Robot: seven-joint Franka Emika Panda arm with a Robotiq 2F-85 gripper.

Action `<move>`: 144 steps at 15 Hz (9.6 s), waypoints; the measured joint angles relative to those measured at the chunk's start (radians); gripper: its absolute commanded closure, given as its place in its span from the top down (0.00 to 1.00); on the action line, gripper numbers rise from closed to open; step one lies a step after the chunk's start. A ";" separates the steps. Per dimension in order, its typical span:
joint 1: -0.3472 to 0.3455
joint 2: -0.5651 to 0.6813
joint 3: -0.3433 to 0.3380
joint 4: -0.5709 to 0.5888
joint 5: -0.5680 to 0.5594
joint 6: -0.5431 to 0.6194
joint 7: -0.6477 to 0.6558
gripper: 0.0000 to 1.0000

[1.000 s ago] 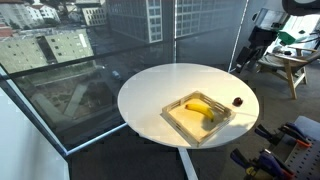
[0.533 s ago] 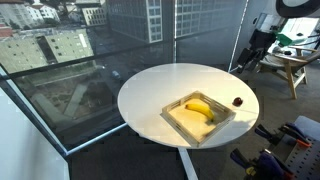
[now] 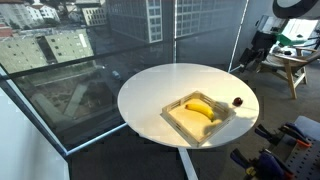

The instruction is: Put the plum in the crate

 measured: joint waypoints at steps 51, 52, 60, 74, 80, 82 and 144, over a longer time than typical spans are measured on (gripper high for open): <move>-0.140 0.304 -0.017 0.162 -0.062 0.117 -0.036 1.00; -0.140 0.310 -0.017 0.161 -0.061 0.133 -0.036 1.00; -0.142 0.387 -0.017 0.160 -0.055 0.210 -0.036 1.00; -0.163 0.483 0.012 0.183 0.015 0.212 -0.053 1.00; -0.197 0.537 0.010 0.212 0.015 0.212 -0.056 1.00; -0.211 0.555 0.010 0.222 0.015 0.212 -0.056 1.00; -0.226 0.829 0.056 0.302 0.014 0.423 -0.049 1.00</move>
